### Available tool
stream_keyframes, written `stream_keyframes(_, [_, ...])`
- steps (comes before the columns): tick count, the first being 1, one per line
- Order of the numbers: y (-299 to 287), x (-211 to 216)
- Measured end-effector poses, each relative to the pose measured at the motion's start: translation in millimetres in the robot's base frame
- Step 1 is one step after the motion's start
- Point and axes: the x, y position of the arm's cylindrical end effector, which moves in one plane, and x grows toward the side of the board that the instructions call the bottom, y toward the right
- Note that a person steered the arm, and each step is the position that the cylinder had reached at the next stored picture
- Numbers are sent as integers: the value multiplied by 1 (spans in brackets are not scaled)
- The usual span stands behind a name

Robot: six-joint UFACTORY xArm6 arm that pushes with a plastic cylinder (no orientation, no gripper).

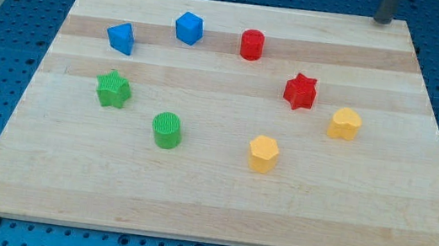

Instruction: Move your arm near red circle

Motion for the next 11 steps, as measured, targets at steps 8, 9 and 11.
stream_keyframes(8, [-110, 125])
stream_keyframes(9, [-131, 147])
stream_keyframes(11, [-239, 151])
